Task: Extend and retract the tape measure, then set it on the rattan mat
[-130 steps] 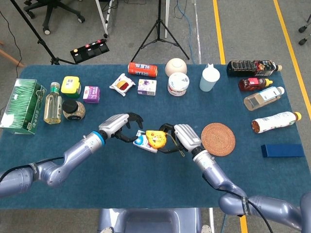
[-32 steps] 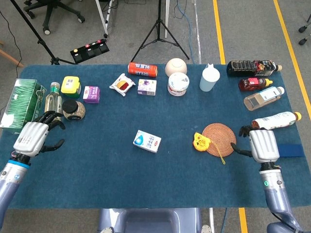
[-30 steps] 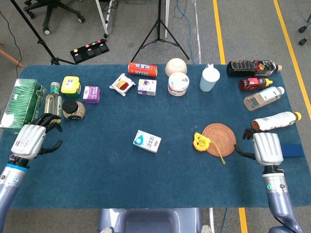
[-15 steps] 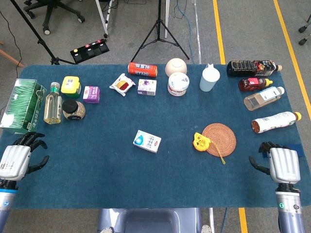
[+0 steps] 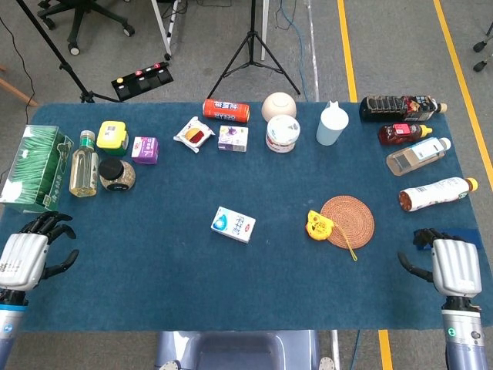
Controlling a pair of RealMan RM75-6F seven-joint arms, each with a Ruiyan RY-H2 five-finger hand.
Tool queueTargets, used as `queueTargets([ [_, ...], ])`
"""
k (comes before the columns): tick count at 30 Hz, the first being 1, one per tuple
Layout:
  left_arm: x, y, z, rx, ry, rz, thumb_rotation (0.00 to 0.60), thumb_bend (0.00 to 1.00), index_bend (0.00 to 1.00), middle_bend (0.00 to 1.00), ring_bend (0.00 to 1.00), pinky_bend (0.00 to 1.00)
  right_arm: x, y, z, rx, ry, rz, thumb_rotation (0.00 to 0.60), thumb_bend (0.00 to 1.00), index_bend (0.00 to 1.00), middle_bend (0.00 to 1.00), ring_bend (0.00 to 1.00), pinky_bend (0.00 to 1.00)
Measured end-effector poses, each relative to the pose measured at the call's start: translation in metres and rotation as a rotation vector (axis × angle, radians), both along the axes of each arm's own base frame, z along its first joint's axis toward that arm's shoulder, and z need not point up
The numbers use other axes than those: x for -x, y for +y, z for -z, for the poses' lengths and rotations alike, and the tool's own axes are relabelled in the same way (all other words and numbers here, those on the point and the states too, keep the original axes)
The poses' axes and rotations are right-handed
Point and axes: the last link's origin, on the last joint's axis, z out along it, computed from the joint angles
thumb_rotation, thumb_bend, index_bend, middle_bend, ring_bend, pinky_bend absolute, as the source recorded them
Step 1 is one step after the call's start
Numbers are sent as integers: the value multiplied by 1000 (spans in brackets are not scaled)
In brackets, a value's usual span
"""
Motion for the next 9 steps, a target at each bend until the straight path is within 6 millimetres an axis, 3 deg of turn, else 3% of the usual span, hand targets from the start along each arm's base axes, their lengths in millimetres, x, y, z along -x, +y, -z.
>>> queueTargets([
  [9,1,-3,-7,-16,5,-11,600,277,463,295,182,323,1,2,-2,6,-10,-1,408,296,508,527,575,566],
])
